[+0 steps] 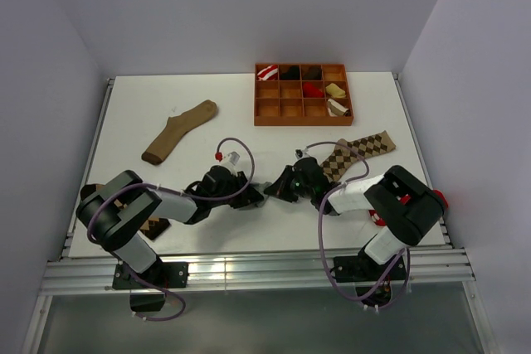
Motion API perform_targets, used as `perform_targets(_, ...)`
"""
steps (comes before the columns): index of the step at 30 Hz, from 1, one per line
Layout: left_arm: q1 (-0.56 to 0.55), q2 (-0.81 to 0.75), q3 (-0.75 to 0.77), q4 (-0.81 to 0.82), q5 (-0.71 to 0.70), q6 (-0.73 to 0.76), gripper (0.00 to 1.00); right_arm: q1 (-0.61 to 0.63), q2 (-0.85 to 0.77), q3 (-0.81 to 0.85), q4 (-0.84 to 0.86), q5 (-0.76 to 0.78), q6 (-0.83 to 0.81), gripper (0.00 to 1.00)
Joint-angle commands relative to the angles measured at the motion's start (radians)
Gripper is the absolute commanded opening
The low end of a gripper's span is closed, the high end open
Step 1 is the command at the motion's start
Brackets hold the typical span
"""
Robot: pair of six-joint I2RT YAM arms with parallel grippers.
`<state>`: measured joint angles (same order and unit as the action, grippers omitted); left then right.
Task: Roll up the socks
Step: Roll the sock at the center of the board.
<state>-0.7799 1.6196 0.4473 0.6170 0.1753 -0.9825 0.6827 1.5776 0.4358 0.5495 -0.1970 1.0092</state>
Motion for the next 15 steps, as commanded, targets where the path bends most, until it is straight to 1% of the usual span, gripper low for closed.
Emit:
perform_targets(1,-0.007,-0.026,0.024,-0.146,-0.051,0.048,0.31,-0.002,-0.045,0.069,-0.15,0.047,-0.044,0.0)
perform_targets(2,-0.016,-0.059,0.031,-0.173,-0.106,0.059,0.41,-0.003,-0.047,0.093,-0.207,0.047,-0.044,0.0)
perform_targets(4,-0.035,-0.093,0.063,-0.242,-0.167,0.099,0.47,-0.002,-0.053,0.113,-0.276,0.047,-0.043,0.0)
perform_targets(5,-0.06,-0.124,0.077,-0.308,-0.234,0.113,0.52,-0.002,-0.053,0.133,-0.296,0.048,-0.044,0.0)
perform_targets(7,-0.096,-0.151,0.122,-0.376,-0.324,0.162,0.54,0.005,-0.054,0.159,-0.363,0.057,-0.052,0.0)
perform_targets(8,-0.143,-0.177,0.137,-0.431,-0.433,0.177,0.54,0.006,-0.054,0.182,-0.384,0.059,-0.054,0.0)
perform_targets(10,-0.2,-0.197,0.169,-0.465,-0.538,0.226,0.54,0.014,-0.05,0.207,-0.437,0.067,-0.063,0.0)
perform_targets(11,-0.253,-0.204,0.178,-0.48,-0.592,0.24,0.54,0.018,-0.048,0.218,-0.453,0.07,-0.064,0.0)
perform_targets(12,-0.278,-0.204,0.186,-0.505,-0.684,0.26,0.54,0.02,-0.047,0.234,-0.464,0.071,-0.066,0.0)
perform_targets(15,-0.355,-0.182,0.218,-0.531,-0.817,0.301,0.53,0.025,-0.039,0.264,-0.51,0.073,-0.069,0.0)
